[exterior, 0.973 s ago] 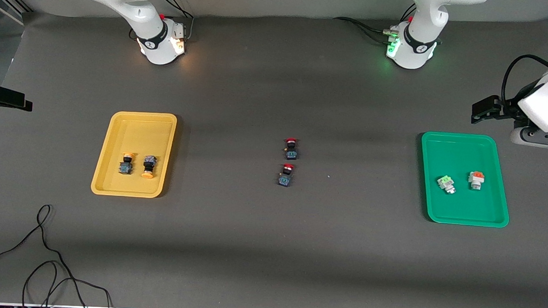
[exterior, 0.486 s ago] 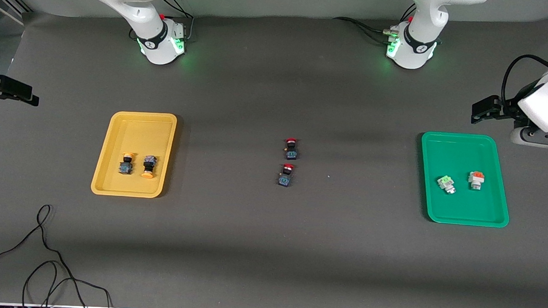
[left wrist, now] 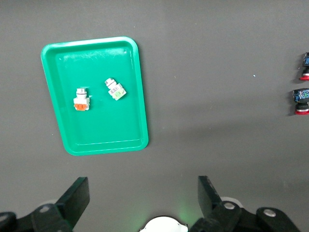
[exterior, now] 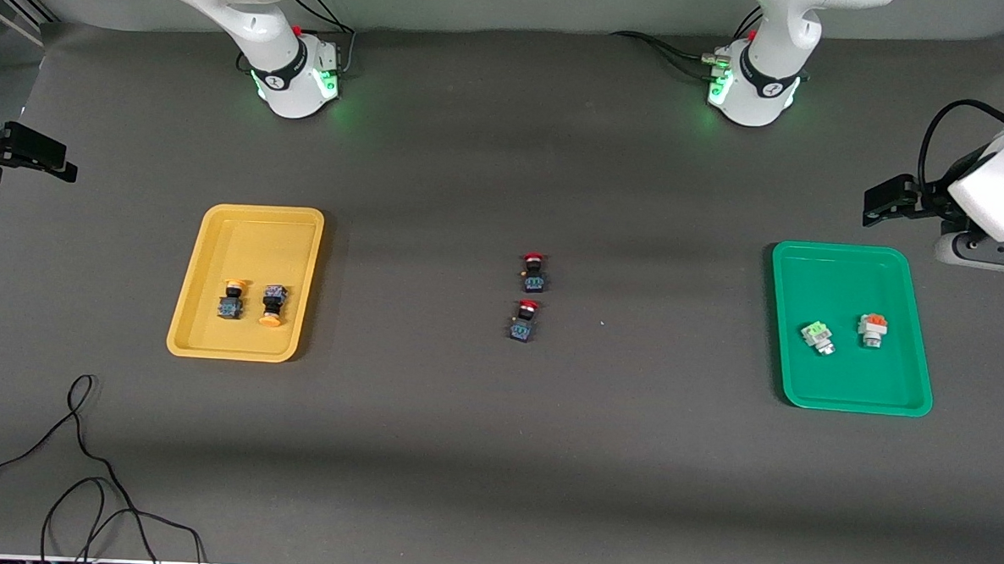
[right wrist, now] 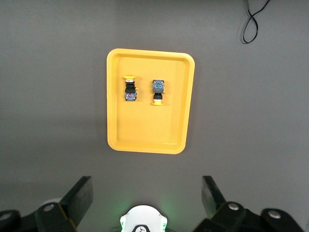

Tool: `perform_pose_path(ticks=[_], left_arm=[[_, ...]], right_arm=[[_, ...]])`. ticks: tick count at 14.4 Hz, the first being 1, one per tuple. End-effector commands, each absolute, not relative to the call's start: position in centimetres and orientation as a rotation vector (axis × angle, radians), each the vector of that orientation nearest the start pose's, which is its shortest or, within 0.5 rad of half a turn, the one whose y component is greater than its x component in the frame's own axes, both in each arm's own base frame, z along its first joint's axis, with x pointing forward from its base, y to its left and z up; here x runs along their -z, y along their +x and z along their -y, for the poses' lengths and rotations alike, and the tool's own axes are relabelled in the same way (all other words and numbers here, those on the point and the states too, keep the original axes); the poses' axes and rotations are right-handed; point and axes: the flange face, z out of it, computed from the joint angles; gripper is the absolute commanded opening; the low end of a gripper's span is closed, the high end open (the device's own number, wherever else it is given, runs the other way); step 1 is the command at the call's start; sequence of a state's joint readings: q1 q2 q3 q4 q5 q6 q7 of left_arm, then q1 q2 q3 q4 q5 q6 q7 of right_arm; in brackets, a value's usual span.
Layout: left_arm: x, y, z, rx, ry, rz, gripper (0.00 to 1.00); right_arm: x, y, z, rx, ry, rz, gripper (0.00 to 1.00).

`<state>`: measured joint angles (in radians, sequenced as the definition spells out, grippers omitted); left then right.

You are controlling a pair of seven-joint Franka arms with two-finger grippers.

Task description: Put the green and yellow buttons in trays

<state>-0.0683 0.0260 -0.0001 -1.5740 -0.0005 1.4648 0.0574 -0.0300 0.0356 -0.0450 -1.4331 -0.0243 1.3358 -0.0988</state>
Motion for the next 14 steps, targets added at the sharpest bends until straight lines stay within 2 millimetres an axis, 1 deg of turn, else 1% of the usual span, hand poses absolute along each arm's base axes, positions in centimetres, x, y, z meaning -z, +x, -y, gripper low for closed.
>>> perform_pose_path(ticks=[1,2,3,4,6,7,8,9,10,11,14], left_arm=[[-60.8,54.3,3.9,-0.188,-3.134,-0.178,1.00],[-60.8,54.3,4.0,-0.190,-3.132,-0.181,1.00],[-60.8,54.3,3.9,-0.190,-3.132,-0.178,1.00],[-60.7,54.4,3.9,-0.190,-3.132,-0.178,1.00],[-60.7,54.4,4.0,-0.188,-3.132,-0.181,1.00],[-60.6,54.4,4.0,-0.190,-3.132,-0.181,1.00],[-60.6,54.4,4.0,-0.190,-3.132,-0.181,1.00],[-60.6,54.4,4.0,-0.190,-3.132,-0.181,1.00],[-60.6,54.5,4.0,-0.188,-3.132,-0.181,1.00],[-60.6,54.5,4.0,-0.188,-3.132,-0.181,1.00],[-60.6,54.5,4.0,-0.188,-3.130,-0.180,1.00]], right_arm=[[-64.6,53.7,3.7,-0.216,-3.199,0.024,1.00],[-64.2,53.7,3.4,-0.228,-3.196,0.032,1.00],[-64.3,53.7,3.5,-0.220,-3.194,0.030,1.00],[-64.6,53.6,3.6,-0.196,-3.196,0.026,1.00],[-64.4,53.2,4.3,-0.132,-3.194,0.010,1.00],[-64.5,52.8,4.6,-0.110,-3.195,0.003,1.00],[-64.6,52.8,4.7,-0.108,-3.195,0.003,1.00],[-64.7,52.8,4.6,-0.110,-3.195,0.005,1.00],[-64.9,52.9,3.9,-0.105,-3.196,0.019,1.00],[-64.2,53.6,3.8,-0.126,-3.196,0.027,1.00],[-63.9,53.6,3.6,-0.146,-3.196,0.032,1.00]])
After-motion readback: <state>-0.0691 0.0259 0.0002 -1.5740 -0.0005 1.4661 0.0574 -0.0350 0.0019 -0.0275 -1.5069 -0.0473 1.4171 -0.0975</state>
